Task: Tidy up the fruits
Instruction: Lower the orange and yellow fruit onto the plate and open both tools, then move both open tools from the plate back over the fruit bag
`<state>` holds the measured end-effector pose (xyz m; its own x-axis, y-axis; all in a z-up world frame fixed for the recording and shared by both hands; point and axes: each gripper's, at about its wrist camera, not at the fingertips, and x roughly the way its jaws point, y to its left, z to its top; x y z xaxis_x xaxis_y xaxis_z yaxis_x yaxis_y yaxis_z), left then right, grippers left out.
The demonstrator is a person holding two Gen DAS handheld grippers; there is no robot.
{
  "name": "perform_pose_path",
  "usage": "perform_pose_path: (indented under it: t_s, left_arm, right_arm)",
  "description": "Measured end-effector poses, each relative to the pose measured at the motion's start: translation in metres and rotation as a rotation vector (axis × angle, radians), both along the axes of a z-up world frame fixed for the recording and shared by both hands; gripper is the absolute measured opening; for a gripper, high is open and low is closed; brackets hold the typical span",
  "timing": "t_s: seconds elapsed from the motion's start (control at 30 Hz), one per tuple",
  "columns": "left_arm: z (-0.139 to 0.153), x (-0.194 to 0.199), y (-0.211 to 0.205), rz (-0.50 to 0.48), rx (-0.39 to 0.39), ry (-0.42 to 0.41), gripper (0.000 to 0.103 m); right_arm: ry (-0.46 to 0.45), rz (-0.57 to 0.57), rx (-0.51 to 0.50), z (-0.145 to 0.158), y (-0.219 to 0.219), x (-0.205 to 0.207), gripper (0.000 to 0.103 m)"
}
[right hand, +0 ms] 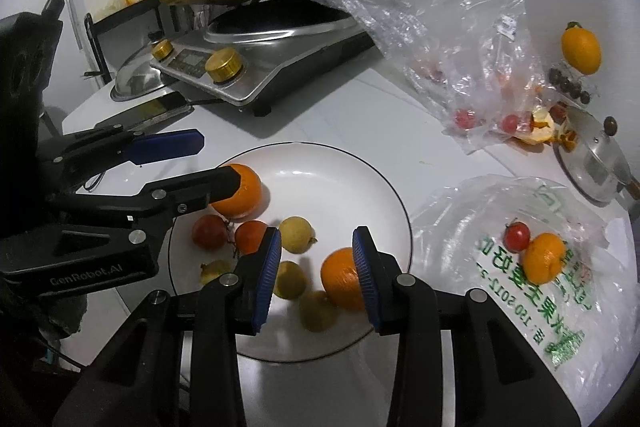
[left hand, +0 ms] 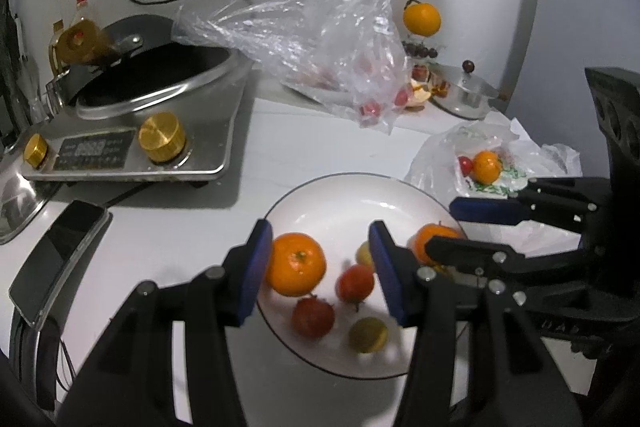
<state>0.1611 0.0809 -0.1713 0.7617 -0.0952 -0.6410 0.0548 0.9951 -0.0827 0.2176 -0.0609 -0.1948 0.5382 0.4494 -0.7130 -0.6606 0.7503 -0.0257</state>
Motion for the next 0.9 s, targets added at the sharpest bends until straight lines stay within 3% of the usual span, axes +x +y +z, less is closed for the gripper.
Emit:
perform_pose_path:
  t_s: [0.1,0.2,0.9]
  left_arm:
    - [0.004,-0.003,-0.005,0.0,0.006,-0.007,0.054]
    - [0.007,-0.005,-0.01,0.0,0.008,-0.015,0.066]
    - [0.025,-0.006,-0.055,-0.024,0.031,-0.039,0.066]
  right_arm:
    - [-0.009,-0.013,0.006,0.004,-0.008,-0.003,0.039]
    - [-0.017,-0.032,0.012,0.006,-0.016,-0.006,0.041]
    - [-0.038,-0.097,0.072,0.015,-0.072,-0.01,0.044]
